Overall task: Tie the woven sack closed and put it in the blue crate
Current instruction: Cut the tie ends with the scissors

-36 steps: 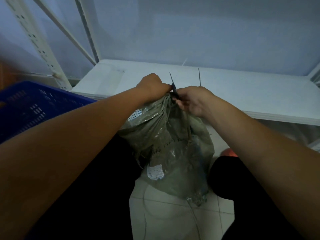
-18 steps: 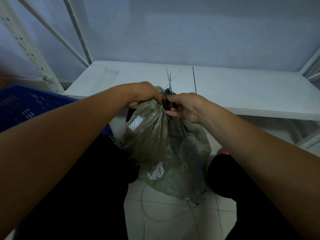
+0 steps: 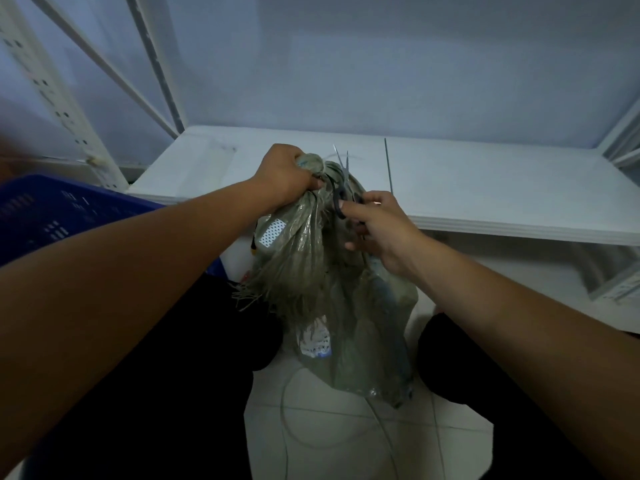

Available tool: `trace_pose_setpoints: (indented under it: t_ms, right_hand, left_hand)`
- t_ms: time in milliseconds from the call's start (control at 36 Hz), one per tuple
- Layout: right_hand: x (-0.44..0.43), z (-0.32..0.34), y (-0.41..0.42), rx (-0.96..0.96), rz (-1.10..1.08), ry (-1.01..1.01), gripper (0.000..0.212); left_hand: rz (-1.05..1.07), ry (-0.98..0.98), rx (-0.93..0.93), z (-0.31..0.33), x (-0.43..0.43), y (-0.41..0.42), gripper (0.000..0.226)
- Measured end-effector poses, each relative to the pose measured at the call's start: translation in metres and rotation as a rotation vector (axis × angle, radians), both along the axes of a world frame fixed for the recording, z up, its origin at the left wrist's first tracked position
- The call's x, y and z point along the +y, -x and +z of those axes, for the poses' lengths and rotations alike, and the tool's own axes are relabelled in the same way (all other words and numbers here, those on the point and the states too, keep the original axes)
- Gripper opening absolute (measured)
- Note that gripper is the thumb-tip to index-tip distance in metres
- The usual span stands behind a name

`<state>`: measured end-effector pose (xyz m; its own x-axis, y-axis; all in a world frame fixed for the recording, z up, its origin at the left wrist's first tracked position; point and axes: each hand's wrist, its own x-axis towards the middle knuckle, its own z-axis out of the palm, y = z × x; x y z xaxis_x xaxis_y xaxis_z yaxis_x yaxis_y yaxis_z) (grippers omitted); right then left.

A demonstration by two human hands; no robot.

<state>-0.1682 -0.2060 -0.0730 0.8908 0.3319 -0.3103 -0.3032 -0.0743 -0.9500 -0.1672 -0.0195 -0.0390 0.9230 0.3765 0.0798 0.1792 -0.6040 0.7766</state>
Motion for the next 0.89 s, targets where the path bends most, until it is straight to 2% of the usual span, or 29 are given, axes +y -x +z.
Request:
trace_pose_setpoints:
  t_ms: [194,306,361,500,639,778,889]
  right_hand:
    - [0.002,-0.011,0.009,0.023,-0.041,0.036,0.060]
    - [0.008,-0.017,0.017,-0.017,-0.081,0.039,0.065]
    - [0.011,-0.017,0.020,-0.026,-0.078,0.025,0.065]
    - [0.015,-0.015,0.023,-0.008,-0.063,-0.015,0.062]
    - [0.016,-0.012,0.019,0.041,-0.082,-0.065,0.059]
    - [0.015,-0.013,0.019,0.027,-0.103,-0.105,0.042]
    - [0.013,-0.015,0.022,0.010,-0.124,-0.084,0.042]
  left_hand:
    - [0.093,0.049,0.031,-0.002,-0.004,-0.005,0.025]
    - [0.140,0.098,0.056,-0.005,-0.003,-0.008,0.033]
    - [0.155,0.057,0.046,-0.006,-0.004,-0.008,0.026]
    - [0.083,-0.212,-0.037,-0.007,-0.010,-0.009,0.013]
    - [0.003,-0.325,-0.131,-0.011,-0.016,-0.009,0.006]
    - [-0.002,-0.335,-0.185,-0.016,-0.018,-0.013,0.014]
    - [0.027,-0.304,-0.179,-0.018,-0.017,-0.016,0.006]
